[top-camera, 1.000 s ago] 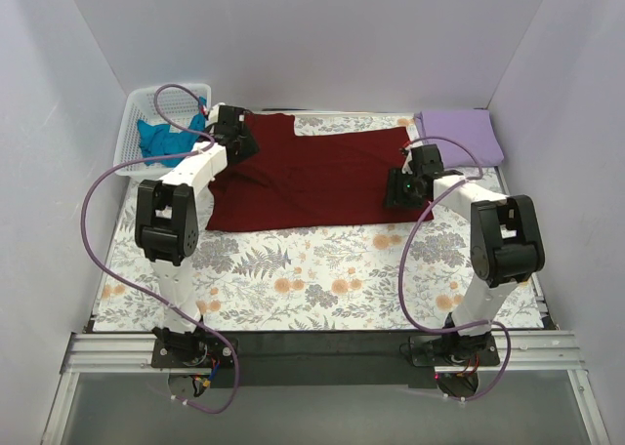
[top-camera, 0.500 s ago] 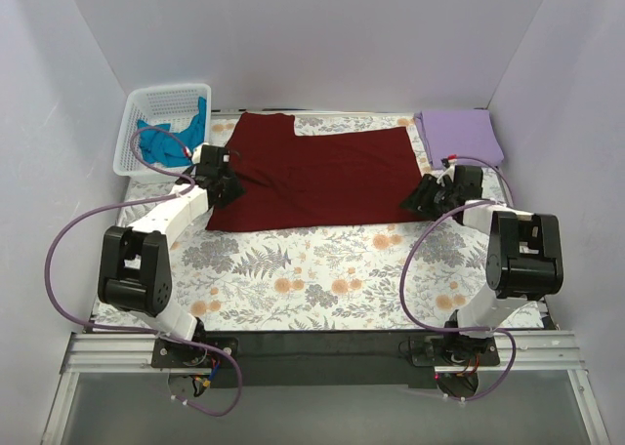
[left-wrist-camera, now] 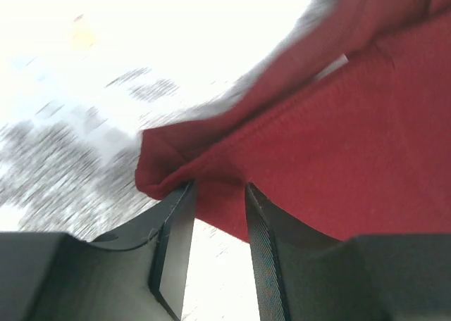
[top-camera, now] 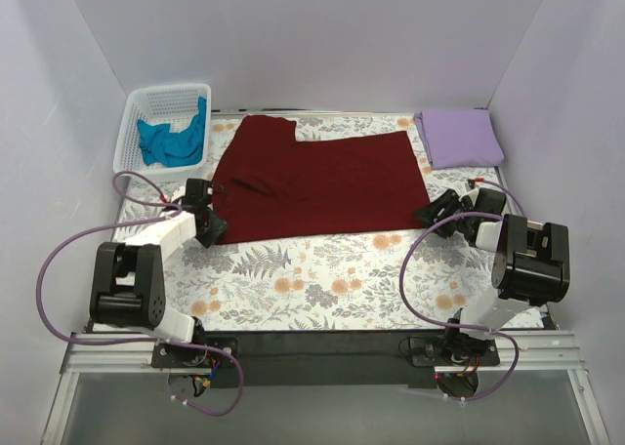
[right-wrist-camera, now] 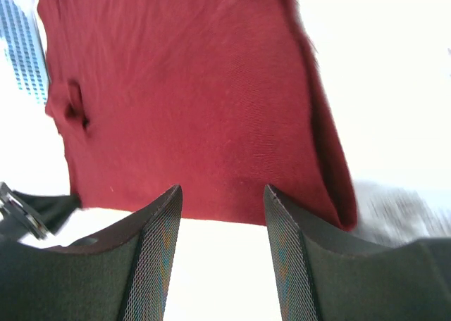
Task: Fold and stack the t-shirts
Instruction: Fold the tshirt
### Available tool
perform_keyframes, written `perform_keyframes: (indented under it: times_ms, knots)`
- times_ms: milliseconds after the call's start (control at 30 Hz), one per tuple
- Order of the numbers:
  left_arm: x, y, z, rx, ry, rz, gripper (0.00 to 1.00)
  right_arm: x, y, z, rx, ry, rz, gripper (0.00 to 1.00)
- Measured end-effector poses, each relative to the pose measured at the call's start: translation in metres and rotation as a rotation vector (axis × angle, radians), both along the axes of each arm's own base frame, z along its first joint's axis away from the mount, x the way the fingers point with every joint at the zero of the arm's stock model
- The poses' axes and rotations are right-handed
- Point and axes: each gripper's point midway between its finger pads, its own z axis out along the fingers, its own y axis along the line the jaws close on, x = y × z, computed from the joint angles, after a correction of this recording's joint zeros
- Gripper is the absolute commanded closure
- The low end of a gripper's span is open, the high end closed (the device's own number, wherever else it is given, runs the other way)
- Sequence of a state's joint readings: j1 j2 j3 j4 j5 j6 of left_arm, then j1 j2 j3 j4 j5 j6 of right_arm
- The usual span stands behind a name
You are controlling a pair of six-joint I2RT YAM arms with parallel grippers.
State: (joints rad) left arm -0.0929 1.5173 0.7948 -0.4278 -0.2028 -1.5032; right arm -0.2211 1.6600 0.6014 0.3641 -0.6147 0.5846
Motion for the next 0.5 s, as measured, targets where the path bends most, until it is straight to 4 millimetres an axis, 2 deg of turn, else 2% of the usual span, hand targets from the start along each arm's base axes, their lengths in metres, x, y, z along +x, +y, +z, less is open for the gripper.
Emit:
perform_keyframes:
  times_ms: [267, 333, 400, 500]
  knots:
    - [-0.067, 0.005, 0.001, -0.075, 0.030, 0.098, 0.64, -0.051, -0.020, -0.001, -0.031, 0.090, -0.122, 0.41]
    - [-0.083, 0.005, 0.004, -0.090, 0.033, 0.109, 0.60, -0.064, -0.025, 0.000, -0.064, 0.105, -0.149, 0.41]
    - [-0.091, 0.004, 0.012, -0.102, 0.024, 0.113, 0.55, -0.077, -0.028, 0.001, -0.101, 0.117, -0.167, 0.41]
    - [-0.089, 0.003, 0.031, -0.110, -0.029, 0.103, 0.50, -0.090, -0.024, 0.007, -0.158, 0.108, -0.175, 0.41]
